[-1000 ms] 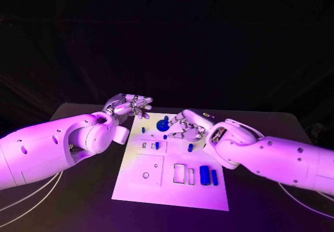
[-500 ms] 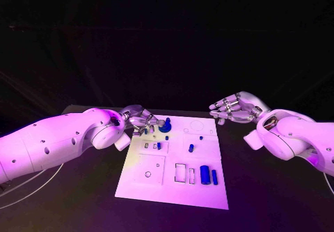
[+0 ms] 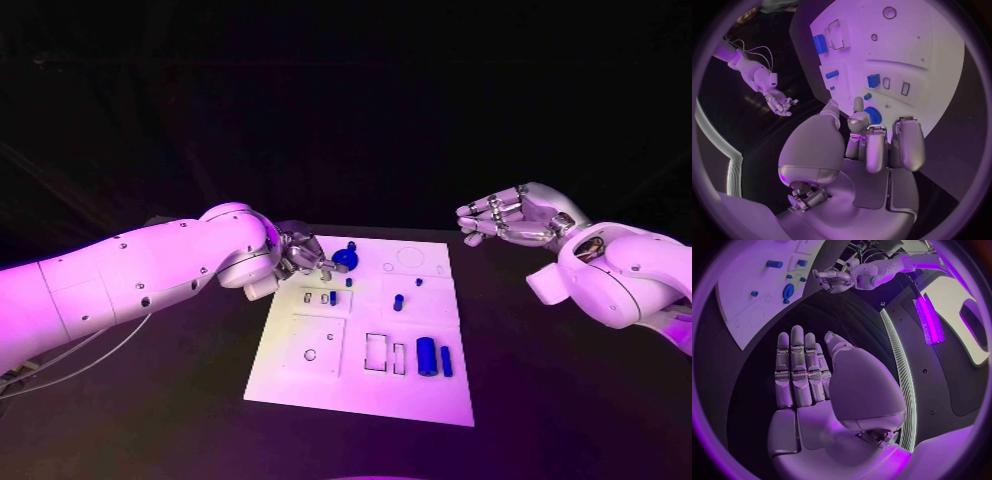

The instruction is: Assemble the parts on the task board

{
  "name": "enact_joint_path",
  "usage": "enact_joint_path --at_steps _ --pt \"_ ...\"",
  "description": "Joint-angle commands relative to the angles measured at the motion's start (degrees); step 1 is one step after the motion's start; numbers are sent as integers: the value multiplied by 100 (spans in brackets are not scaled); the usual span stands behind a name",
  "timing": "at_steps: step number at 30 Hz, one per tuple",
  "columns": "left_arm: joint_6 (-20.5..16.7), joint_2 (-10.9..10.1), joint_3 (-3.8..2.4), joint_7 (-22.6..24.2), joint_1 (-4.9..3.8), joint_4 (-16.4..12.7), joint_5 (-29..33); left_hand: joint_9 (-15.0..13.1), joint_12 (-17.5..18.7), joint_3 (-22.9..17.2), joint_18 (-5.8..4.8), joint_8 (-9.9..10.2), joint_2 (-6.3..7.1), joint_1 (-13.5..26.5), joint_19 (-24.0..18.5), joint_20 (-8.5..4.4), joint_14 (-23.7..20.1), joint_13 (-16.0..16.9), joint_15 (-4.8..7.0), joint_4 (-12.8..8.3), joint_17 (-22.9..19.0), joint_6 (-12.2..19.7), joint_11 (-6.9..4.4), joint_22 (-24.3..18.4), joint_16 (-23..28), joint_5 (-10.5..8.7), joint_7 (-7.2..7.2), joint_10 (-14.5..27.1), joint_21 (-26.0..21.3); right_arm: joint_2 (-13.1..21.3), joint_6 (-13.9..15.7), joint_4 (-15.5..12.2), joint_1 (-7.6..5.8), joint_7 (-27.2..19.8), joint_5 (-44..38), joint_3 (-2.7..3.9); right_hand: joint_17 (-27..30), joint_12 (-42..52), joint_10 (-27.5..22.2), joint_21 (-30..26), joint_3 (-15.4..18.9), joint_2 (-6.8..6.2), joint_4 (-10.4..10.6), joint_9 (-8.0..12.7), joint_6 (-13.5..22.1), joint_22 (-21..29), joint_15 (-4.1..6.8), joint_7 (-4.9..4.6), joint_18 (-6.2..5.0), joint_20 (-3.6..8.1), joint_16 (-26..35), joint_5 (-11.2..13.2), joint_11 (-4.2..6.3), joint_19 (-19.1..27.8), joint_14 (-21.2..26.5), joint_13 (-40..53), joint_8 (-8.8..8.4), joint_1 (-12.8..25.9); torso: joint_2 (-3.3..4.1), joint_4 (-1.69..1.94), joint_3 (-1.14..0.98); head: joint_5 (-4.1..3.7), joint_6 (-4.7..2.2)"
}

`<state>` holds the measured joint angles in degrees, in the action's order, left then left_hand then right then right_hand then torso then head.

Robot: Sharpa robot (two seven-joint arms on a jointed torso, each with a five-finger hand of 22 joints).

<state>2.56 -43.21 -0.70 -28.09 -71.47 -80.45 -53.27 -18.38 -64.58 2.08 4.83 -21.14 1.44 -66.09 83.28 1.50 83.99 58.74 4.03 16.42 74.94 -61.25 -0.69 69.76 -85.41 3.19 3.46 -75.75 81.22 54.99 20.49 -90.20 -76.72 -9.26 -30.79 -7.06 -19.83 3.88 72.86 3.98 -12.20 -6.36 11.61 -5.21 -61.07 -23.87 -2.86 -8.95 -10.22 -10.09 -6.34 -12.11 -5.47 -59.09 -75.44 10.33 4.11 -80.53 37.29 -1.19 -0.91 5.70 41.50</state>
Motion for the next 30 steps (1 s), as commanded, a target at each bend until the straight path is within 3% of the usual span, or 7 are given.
enact_joint_path --at_steps 1,8,20,30 --pt "219 118 7 -603 -26 108 -536 -154 -103 128 -119 -141 -85 19 5 -50 386 90 33 15 748 106 -4 45 11 7 3 3 35 11 48 -10 1 -122 -175 -2 56 -36 -178 -27 19 -100 -4 11 -22 102 -61 -58 -41 -63 102 -22 -50 -6 44 -76 -22 19 -3 7 -5 -3 14" --pt "444 375 37 -801 -55 390 -868 -405 -263 393 -137 -365 -121 181 28 -54 389 233 39 33 757 239 -14 167 18 6 -11 -14 97 19 132 -14 5 -104 -329 -8 163 5 -313 -45 154 -139 -22 32 49 319 -133 -78 -36 -132 271 -85 -98 104 196 -164 -28 115 20 9 3 -8 32" --pt "935 708 114 -914 -61 718 -1006 -493 -242 473 -143 -435 -114 204 35 -54 389 193 40 25 757 293 -15 210 23 9 -13 29 117 -8 143 27 25 -69 -339 -18 220 15 -351 -38 193 -108 -42 32 41 423 -162 -111 -38 -163 282 -148 -125 160 270 -200 -14 126 39 1 3 -6 80" --pt "1078 827 146 -929 -57 779 -1027 -546 -226 481 -148 -472 -149 140 38 -52 389 168 38 18 760 335 -12 237 25 10 -10 58 129 -39 146 65 49 -40 -339 -23 268 26 -372 -34 216 -91 -64 35 45 508 -179 -128 -40 -182 280 -252 -138 199 324 -227 -13 124 37 6 6 -12 121"
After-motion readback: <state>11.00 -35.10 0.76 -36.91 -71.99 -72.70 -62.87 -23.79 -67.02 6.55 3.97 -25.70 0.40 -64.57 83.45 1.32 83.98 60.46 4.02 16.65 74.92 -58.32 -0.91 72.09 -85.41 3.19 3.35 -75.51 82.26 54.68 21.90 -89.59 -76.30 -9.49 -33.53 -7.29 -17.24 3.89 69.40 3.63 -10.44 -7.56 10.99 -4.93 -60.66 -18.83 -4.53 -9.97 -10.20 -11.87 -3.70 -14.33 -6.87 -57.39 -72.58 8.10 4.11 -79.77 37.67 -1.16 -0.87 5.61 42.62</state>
